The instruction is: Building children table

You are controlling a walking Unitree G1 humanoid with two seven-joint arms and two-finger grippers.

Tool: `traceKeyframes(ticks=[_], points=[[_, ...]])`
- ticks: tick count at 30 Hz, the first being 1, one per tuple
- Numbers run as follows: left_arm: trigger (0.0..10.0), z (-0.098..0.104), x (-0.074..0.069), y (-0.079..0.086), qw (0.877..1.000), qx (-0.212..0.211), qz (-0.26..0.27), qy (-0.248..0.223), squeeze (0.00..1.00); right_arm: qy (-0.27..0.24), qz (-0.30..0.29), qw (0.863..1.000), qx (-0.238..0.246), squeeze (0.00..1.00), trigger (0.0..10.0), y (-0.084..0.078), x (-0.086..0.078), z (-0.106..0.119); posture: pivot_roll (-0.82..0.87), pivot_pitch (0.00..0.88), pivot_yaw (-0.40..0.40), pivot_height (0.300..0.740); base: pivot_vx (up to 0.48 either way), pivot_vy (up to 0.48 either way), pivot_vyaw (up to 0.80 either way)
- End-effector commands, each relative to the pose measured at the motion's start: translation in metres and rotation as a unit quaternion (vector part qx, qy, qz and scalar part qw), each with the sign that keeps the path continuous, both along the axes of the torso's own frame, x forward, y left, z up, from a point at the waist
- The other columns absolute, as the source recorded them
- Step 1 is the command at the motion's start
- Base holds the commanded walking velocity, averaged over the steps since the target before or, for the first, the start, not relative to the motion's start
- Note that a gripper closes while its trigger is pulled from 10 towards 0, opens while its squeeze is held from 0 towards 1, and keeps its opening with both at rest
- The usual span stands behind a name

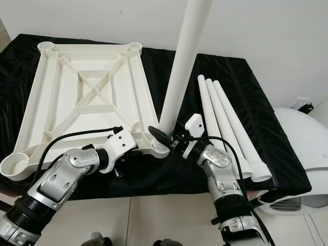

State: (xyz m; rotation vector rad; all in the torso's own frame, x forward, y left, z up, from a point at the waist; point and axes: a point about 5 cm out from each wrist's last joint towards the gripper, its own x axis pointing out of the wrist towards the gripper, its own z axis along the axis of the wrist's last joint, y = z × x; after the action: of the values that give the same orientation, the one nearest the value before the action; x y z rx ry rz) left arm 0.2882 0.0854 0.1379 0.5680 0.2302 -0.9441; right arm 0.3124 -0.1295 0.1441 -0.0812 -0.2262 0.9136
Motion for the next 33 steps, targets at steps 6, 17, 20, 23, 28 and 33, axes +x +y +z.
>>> traceKeyframes(ticks=[6, 17, 20, 23, 28, 33], points=[[10.0, 0.006, -0.006, -0.008, 1.0, -0.005, -0.02, -0.011, 0.0, 0.15, -0.051, 0.987, -0.036, 0.0, 10.0, -0.012, -0.001, -0.054, -0.02, 0.121, -0.069, 0.74, 0.0, 0.0, 0.0], [10.0, 0.007, -0.007, -0.008, 1.0, -0.005, -0.02, -0.013, 0.0, 0.146, -0.043, 0.986, -0.062, 0.0, 10.0, -0.007, 0.001, -0.057, -0.01, 0.121, -0.072, 0.74, 0.0, 0.0, 0.0], [10.0, 0.008, -0.007, -0.008, 1.0, -0.006, -0.019, -0.013, 0.0, 0.14, -0.035, 0.987, -0.066, 0.0, 10.0, -0.007, -0.003, -0.058, -0.01, 0.121, -0.073, 0.74, 0.0, 0.0, 0.0], [10.0, 0.009, -0.008, -0.008, 1.0, -0.007, -0.019, -0.015, 0.0, 0.116, -0.032, 0.988, -0.092, 0.0, 10.0, -0.008, -0.007, -0.061, -0.02, 0.122, -0.071, 0.74, 0.0, 0.0, 0.0], [10.0, 0.01, -0.008, -0.01, 1.0, -0.009, -0.021, -0.017, 0.0, 0.078, -0.031, 0.99, -0.116, 0.0, 10.0, -0.009, -0.009, -0.058, -0.02, 0.122, -0.07, 0.74, 0.0, 0.0, 0.0], [10.0, 0.01, -0.008, -0.01, 1.0, -0.009, -0.022, -0.017, 0.0, 0.08, -0.034, 0.99, -0.112, 0.0, 10.0, -0.01, -0.008, -0.057, -0.02, 0.12, -0.071, 0.74, 0.0, 0.0, 0.0]])
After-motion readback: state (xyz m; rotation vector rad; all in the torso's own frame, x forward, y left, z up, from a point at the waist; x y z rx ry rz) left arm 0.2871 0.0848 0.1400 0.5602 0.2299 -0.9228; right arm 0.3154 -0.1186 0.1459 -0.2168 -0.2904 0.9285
